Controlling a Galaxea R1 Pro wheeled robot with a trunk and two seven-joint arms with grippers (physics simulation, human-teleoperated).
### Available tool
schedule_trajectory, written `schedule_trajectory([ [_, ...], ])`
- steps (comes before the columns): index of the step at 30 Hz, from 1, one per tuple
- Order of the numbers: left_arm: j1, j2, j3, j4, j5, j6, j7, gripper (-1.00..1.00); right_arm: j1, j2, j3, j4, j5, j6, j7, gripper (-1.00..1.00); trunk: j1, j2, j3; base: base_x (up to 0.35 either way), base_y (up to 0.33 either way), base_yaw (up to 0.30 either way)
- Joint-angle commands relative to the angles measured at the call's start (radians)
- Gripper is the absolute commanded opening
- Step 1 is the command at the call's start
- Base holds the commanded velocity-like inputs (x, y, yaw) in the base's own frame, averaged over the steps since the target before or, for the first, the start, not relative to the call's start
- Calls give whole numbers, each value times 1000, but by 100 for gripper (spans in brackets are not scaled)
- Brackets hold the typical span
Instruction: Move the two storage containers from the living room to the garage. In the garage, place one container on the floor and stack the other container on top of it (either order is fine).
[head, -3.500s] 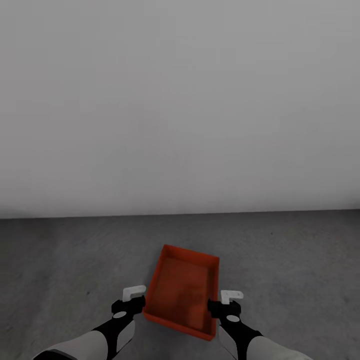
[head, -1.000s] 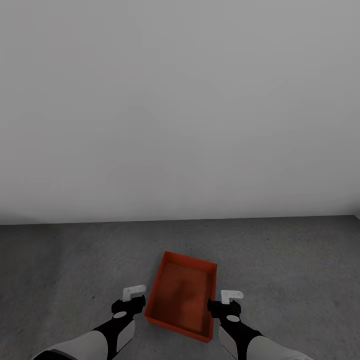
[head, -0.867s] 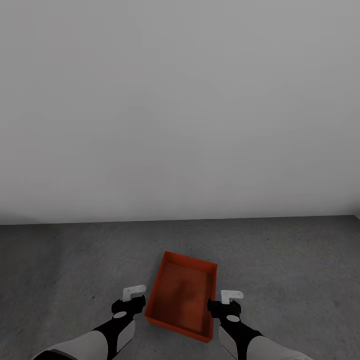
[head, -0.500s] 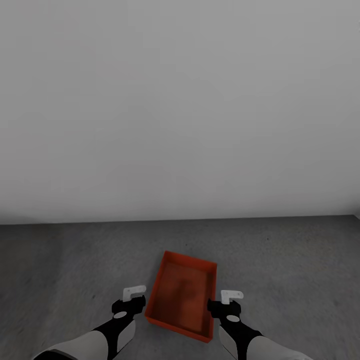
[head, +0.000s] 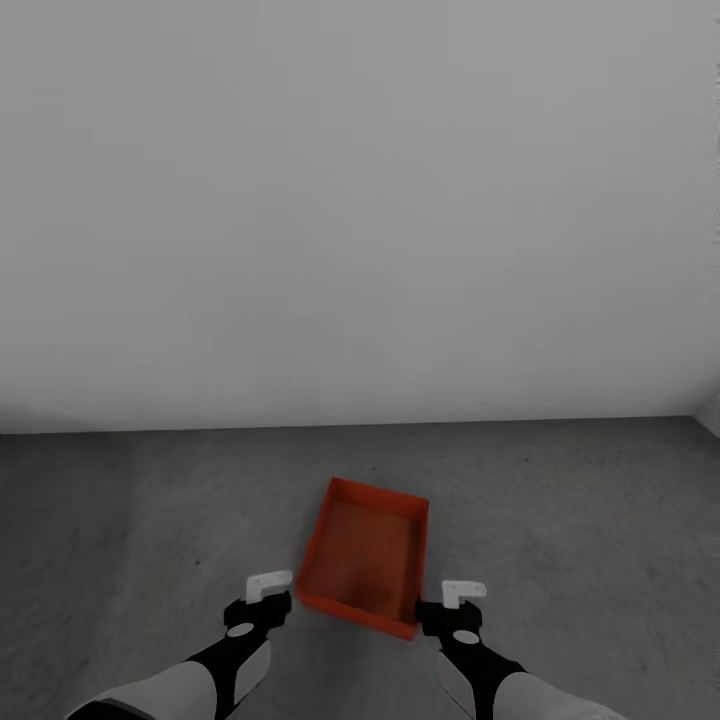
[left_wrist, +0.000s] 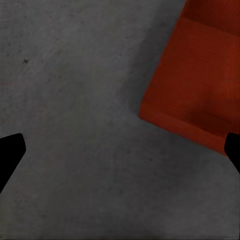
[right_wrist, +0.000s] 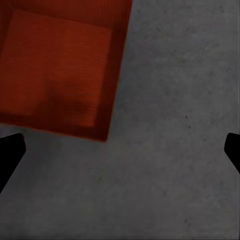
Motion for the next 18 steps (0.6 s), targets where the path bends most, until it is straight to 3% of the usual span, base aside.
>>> schedule_trajectory([
  [1,-1,0,-9,1,9,-3,3,100,-1,0,8,1,-10,-4,-3,100,-1,-1,-1,-318,0,0],
  [18,-1,1,-9,1,9,-3,3,100,-1,0,8,1,-10,-4,-3,100,-1,-1,-1,-330,0,0],
])
